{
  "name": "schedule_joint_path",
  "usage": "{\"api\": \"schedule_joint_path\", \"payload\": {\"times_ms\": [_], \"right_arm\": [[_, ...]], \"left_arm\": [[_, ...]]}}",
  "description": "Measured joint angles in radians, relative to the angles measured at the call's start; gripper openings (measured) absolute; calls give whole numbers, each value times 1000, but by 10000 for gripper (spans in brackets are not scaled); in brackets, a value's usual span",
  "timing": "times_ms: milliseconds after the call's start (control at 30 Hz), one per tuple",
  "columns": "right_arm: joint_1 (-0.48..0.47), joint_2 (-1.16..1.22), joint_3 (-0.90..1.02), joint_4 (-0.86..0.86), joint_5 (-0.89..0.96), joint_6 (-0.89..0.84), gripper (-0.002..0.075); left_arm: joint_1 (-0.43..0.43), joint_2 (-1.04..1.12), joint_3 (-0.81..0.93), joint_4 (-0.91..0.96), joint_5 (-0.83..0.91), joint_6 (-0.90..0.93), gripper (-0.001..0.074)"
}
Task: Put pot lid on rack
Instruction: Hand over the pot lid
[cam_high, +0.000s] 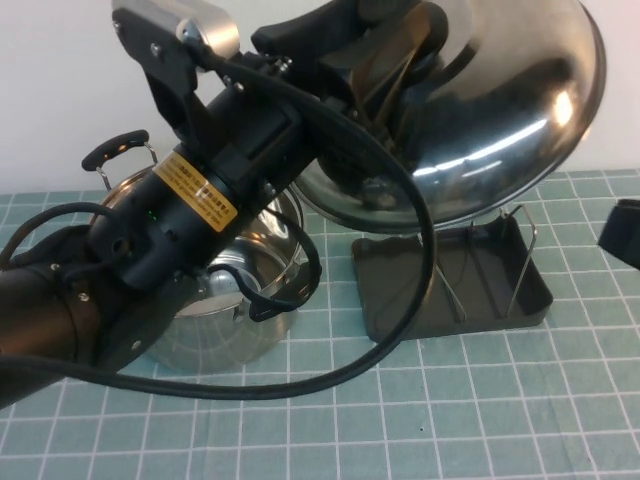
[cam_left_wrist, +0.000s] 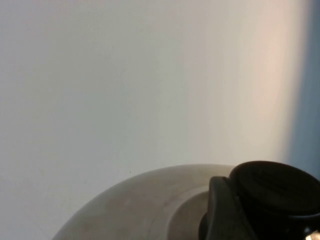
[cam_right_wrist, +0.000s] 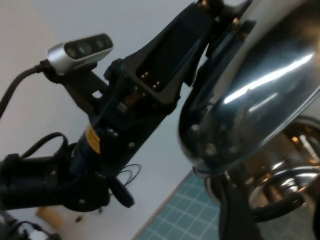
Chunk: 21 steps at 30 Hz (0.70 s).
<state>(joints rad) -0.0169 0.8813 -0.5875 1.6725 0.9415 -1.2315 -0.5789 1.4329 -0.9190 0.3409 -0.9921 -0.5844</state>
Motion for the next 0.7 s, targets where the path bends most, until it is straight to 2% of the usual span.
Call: {"api": "schedule_joint_path", "payload": {"times_ms": [67, 133, 267, 533, 700], "right_arm": [[0, 50, -21, 0, 49, 36, 407], [0, 92, -45, 0, 79, 57, 465], [0, 177, -131, 0, 134, 91, 474], [36, 292, -290, 2, 133, 141, 372], [79, 310, -320, 19, 125, 131, 128]], "left_arm": [[-4, 2, 0, 9, -4, -32, 328], [-7, 4, 0, 14, -4, -87, 328], [-7, 5, 0, 34, -4, -156, 328], [-7, 5, 0, 84, -7, -185, 328], [-5, 8, 0, 127, 0, -189, 328]]}}
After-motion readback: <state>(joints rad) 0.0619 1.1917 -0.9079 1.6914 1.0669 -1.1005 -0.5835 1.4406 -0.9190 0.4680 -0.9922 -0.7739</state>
